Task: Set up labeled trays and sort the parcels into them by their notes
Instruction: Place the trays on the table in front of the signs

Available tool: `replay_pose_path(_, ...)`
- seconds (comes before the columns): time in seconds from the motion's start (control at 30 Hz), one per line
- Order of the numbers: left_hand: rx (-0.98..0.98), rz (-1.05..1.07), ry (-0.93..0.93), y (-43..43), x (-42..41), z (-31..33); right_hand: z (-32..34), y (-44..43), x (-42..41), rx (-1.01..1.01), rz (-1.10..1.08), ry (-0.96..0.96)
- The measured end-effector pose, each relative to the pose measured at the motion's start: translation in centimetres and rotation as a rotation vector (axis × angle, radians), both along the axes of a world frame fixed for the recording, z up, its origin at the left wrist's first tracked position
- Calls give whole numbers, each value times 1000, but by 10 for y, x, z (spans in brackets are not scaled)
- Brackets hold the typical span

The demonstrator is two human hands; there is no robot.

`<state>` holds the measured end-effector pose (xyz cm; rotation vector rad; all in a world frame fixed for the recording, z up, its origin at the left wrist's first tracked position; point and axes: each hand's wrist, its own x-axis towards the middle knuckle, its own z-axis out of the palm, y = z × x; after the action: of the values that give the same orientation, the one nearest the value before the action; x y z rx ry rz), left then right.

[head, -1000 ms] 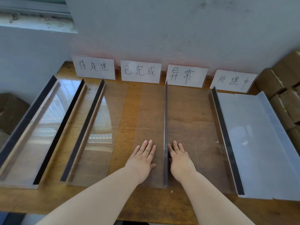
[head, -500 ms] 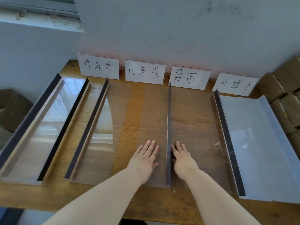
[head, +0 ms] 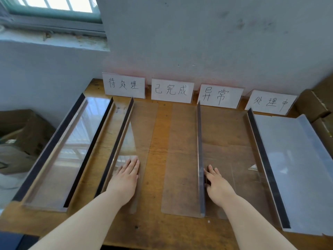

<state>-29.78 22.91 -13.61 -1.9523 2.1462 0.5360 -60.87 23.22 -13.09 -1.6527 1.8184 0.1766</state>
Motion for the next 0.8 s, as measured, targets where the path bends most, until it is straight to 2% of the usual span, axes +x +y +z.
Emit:
replay_pose_path(0.53, 53, -131, -12, -18, -41, -9, -4, 4, -1, -44, -18, -26)
replay_pose_path(0.8, 57, -131, 2, -11, -52, -8, -4, 4, -3, -48, -12, -38)
